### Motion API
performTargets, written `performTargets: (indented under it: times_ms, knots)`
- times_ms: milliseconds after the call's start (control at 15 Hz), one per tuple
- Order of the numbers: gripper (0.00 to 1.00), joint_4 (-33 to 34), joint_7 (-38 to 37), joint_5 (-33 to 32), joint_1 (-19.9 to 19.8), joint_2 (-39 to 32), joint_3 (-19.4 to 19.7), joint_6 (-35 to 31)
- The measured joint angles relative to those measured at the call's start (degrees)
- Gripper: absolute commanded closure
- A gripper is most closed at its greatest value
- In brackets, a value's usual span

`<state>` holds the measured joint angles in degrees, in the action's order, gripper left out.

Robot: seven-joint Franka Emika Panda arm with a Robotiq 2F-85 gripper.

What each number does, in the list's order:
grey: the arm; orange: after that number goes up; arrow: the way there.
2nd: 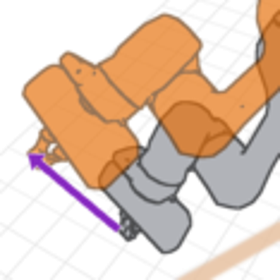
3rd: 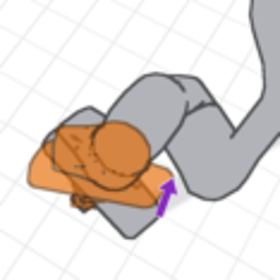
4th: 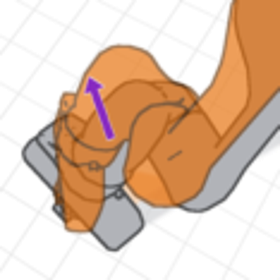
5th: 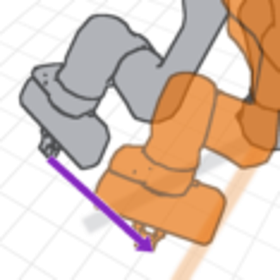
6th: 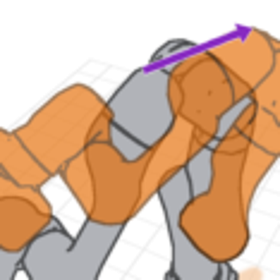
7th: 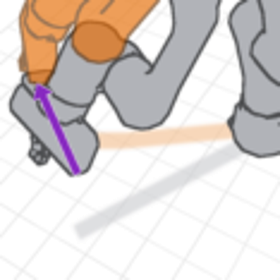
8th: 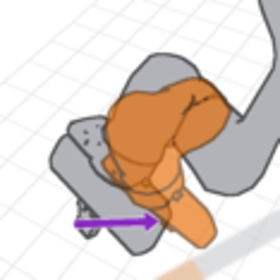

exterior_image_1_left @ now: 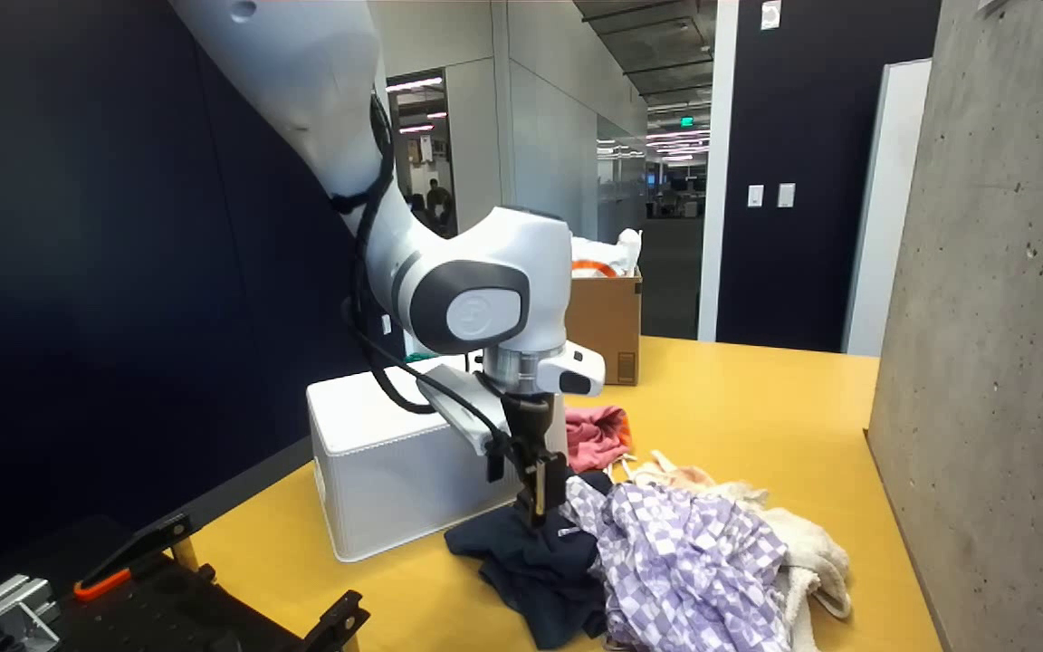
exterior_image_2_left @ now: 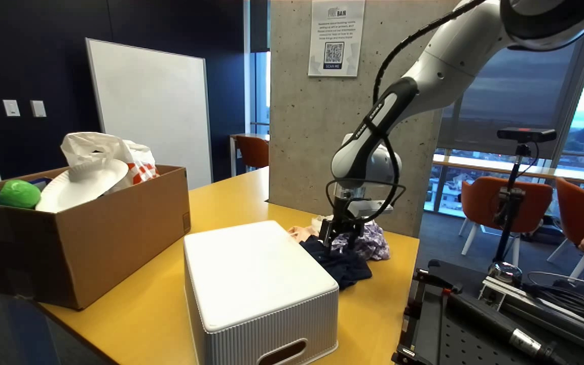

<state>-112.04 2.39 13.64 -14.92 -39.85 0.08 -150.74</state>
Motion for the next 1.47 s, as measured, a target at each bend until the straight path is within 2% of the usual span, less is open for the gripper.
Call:
performTargets:
  times_ms: [600,667,733,800,1333,1467]
  knots:
    - [0.00,14.6,-2.1,-2.7,1.9,-15.2,2.4,3.3]
    - [0.25,15.7,-2.5,-3.1,2.0,-15.9,2.6,4.1]
    - [0.26,16.6,-2.8,-3.4,2.0,-16.3,2.7,5.1]
    - [0.32,17.4,-2.9,-3.5,2.0,-16.6,2.8,6.0]
    - [0.92,20.6,-3.0,-3.5,1.8,-17.2,3.2,9.7]
    - [0.93,20.8,-2.9,-3.4,1.8,-17.2,3.0,9.8]
